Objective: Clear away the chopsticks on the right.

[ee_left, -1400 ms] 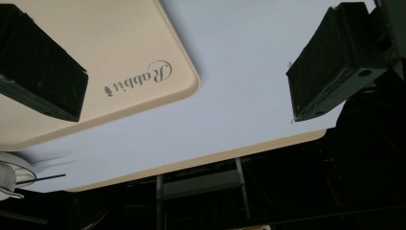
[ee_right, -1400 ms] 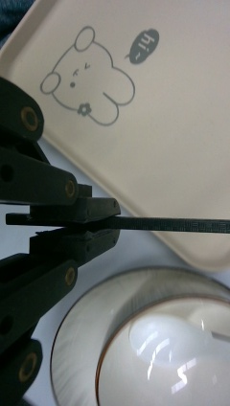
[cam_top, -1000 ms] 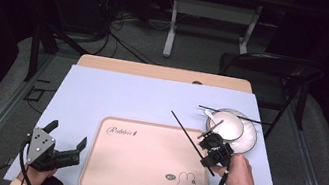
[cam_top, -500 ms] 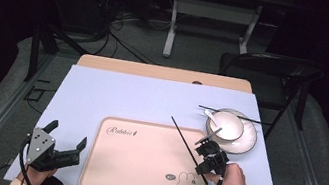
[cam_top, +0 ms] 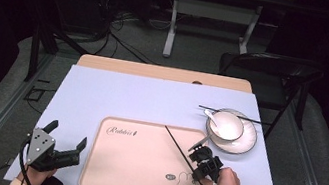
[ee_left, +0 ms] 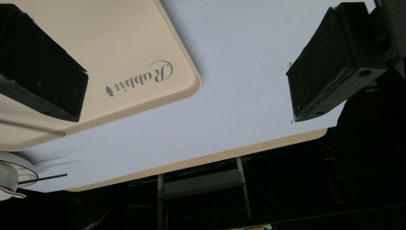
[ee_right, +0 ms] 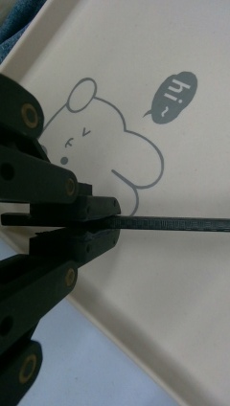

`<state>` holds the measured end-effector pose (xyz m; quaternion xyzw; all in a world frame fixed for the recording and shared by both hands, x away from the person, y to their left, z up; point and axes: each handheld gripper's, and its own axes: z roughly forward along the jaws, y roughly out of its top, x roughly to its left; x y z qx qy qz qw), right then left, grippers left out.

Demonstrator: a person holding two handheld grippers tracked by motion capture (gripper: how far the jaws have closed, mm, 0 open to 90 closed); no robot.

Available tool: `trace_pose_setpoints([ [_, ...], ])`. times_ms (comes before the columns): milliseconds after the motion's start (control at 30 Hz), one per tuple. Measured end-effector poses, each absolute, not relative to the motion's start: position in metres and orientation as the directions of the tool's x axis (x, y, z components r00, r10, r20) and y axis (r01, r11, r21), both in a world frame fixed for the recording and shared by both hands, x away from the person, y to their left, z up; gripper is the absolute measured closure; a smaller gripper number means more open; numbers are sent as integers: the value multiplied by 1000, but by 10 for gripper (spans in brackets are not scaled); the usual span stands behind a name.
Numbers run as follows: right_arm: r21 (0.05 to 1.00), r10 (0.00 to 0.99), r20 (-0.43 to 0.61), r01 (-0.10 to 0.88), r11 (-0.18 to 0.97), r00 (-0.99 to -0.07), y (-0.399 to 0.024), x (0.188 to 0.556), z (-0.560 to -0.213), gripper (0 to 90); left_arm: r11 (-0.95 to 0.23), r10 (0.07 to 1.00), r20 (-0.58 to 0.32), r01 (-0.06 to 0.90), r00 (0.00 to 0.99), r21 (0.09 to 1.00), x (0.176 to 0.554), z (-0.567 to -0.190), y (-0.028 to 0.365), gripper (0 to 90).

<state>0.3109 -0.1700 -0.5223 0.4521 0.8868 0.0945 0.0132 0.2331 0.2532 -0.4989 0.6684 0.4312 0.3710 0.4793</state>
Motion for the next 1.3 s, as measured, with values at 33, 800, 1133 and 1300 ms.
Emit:
trace_pose_setpoints([
  [33, 176, 799, 59, 794, 582, -598, -171, 311, -523, 801, -169, 932, 83, 221, 353, 961, 233, -499, 253, 0],
  [800, 350, 635, -136, 563, 749, -760, -240, 327, -449, 81, -169, 933, 84, 222, 349, 960, 233, -499, 253, 0],
  [1133, 309, 518, -166, 454, 835, -839, -267, 361, -428, 0, -169, 934, 84, 223, 348, 960, 233, -499, 252, 0],
  [1300, 285, 478, -172, 420, 861, -862, -284, 383, -425, 0, -169, 934, 83, 224, 347, 960, 233, -499, 252, 0],
])
